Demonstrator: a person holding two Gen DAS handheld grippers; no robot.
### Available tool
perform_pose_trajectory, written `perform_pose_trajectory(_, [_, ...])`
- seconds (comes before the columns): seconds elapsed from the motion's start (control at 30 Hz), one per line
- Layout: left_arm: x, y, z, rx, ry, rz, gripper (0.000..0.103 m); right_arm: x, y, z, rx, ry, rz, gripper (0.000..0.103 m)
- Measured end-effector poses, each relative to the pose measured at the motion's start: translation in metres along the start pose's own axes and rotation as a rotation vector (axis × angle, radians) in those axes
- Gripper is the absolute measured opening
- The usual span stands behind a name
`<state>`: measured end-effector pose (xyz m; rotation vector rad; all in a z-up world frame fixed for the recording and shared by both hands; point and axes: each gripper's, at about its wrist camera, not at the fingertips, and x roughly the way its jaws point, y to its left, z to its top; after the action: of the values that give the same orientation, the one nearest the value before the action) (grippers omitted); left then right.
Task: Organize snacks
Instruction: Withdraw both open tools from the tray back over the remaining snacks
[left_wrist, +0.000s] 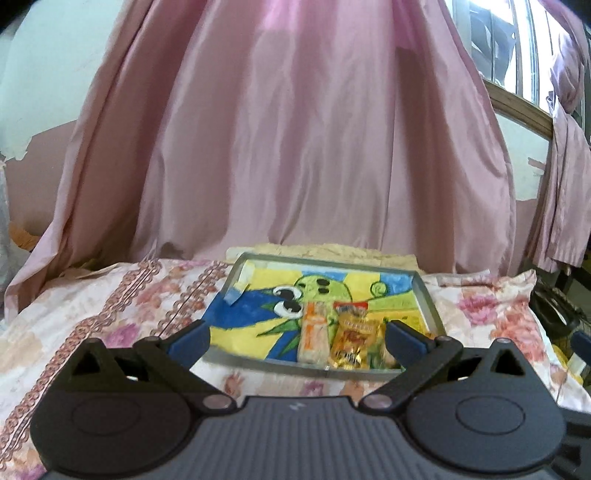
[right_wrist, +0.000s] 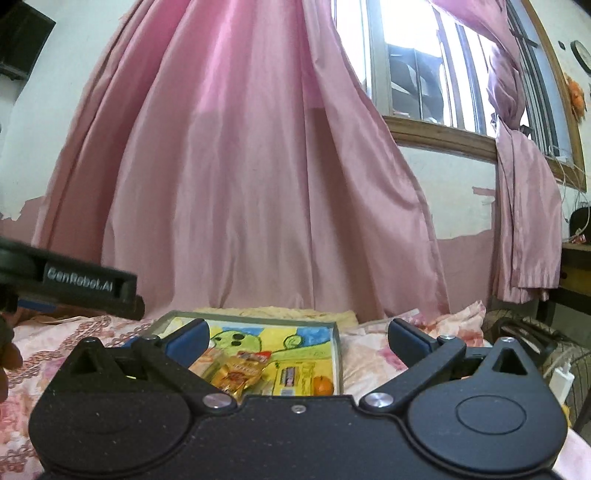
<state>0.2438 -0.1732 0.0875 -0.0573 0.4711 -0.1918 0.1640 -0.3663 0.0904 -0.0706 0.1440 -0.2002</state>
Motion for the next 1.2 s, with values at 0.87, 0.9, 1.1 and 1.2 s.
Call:
perform_pose_trajectory(0.87, [-0.066, 0.081, -0.086, 0.065, 0.101, 0.062, 0.102, -0.075, 0.025, -0.038, 0.072, 0.088, -0.004, 0.102])
perform_pose_trajectory(0.9, [-0.067, 0.085, -0.09, 0.073, 0.108, 0.064, 0.102, -0.076, 0.026, -0.04, 0.068, 0.095, -0.002, 0.102])
perform_pose_trajectory(1.1, [-0.069, 0.103, -0.115, 0.173, 0.147, 0.064, 0.103, -0.083, 0.046, -0.059, 0.013, 0.189, 0.057, 0.102])
perform_pose_trajectory(1.2, [-0.064, 0.109, -0.126, 0.211, 0.176, 0.065, 0.103, -0.084, 0.058, -0.07, -0.027, 0.252, 0.094, 0.102])
